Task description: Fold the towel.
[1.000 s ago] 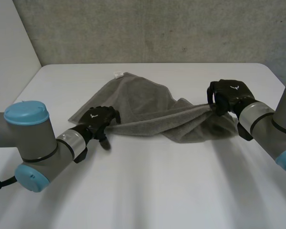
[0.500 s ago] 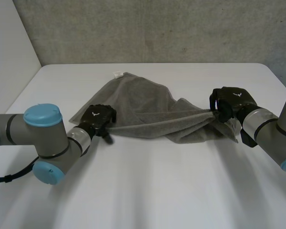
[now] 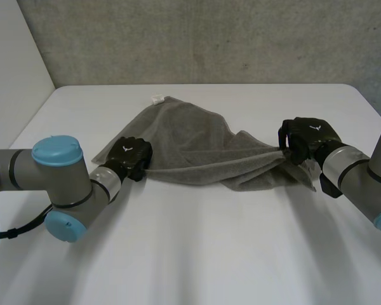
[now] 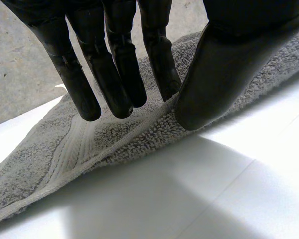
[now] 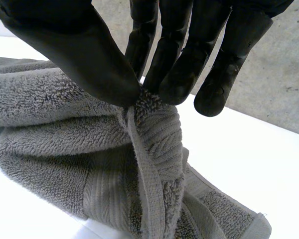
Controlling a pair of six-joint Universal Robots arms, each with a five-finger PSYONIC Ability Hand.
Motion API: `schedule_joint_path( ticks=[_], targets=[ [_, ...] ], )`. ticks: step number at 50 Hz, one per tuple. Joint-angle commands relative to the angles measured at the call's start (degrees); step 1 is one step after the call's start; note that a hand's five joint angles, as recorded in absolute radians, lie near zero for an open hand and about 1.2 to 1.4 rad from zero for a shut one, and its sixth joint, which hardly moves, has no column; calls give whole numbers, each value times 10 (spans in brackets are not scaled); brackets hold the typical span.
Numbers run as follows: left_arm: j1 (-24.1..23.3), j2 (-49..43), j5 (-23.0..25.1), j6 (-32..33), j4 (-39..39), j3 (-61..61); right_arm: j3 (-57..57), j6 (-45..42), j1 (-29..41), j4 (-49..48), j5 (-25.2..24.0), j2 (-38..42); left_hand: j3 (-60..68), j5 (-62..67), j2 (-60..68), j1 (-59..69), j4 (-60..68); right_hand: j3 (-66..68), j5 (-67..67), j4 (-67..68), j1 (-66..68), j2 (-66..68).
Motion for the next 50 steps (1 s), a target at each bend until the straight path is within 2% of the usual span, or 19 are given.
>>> schedule_joint_path(
  ticks=[1,9,14,16,17,19,23,25,28,30,31,33,34,36,37,39,44,50],
  targets=[
    [0,-5,1,1,4,3,-2,0,-3,1,-9,-8,-109,-108,-110,-106,-112,44,45,36,46,70],
    [1,-33,0,10,0,28,-5,2,-4,7,-14,-13,-154,-154,-155,-151,-158,44,45,36,46,70],
    [3,-40,0,15,-3,38,-6,1,-4,17,-15,-16,-117,-117,-118,-114,-121,44,45,36,46,70],
    [5,-40,0,15,-2,39,-6,1,-4,18,-15,-19,13,13,12,16,9,44,45,36,46,70],
    [5,-40,0,15,-2,39,-7,2,-4,18,-15,-20,14,14,13,17,10,44,45,36,46,70],
    [9,-34,0,14,-4,42,-10,2,-4,20,-16,-20,226,226,225,229,222,44,45,36,46,70],
    [18,-10,1,13,-6,41,-15,0,-5,28,-17,-25,227,228,226,230,224,44,45,36,46,70],
    [31,46,0,9,-10,25,-34,-2,-7,51,-20,-42,227,228,226,230,224,44,45,36,46,70],
    [35,80,2,7,-11,11,-45,-3,-8,73,-26,-54,227,228,226,230,224,44,45,36,46,70],
    [39,150,5,6,-11,-20,-77,-18,-10,126,-49,-82,227,228,226,230,224,44,45,36,46,70],
    [39,150,6,6,-11,-21,-77,-18,-10,126,-49,-82,227,228,226,230,224,44,45,36,46,70],
    [41,227,6,4,-9,-45,-116,-49,-17,182,-74,-113,227,228,226,230,224,44,45,36,46,70],
    [41,228,6,4,-9,-45,-116,-49,-17,182,-75,-113,227,228,226,230,224,44,45,36,46,70],
    [42,308,7,-5,-7,-60,-156,-78,-24,220,-82,-149,227,228,226,230,224,44,45,36,46,70],
    [42,308,7,-5,-7,-60,-156,-78,-24,220,-82,-149,227,228,226,230,224,44,45,36,46,70],
    [42,375,8,-26,-7,-65,-208,-94,-24,260,-82,-181,227,228,226,230,224,44,45,36,46,70],
    [46,440,11,-68,-6,-63,-280,-101,-24,319,-88,-205,227,228,226,230,224,44,45,36,46,70],
    [74,440,11,-79,-10,-64,-309,-150,-24,365,-88,-205,227,228,226,230,224,44,45,36,46,70]
  ],
)
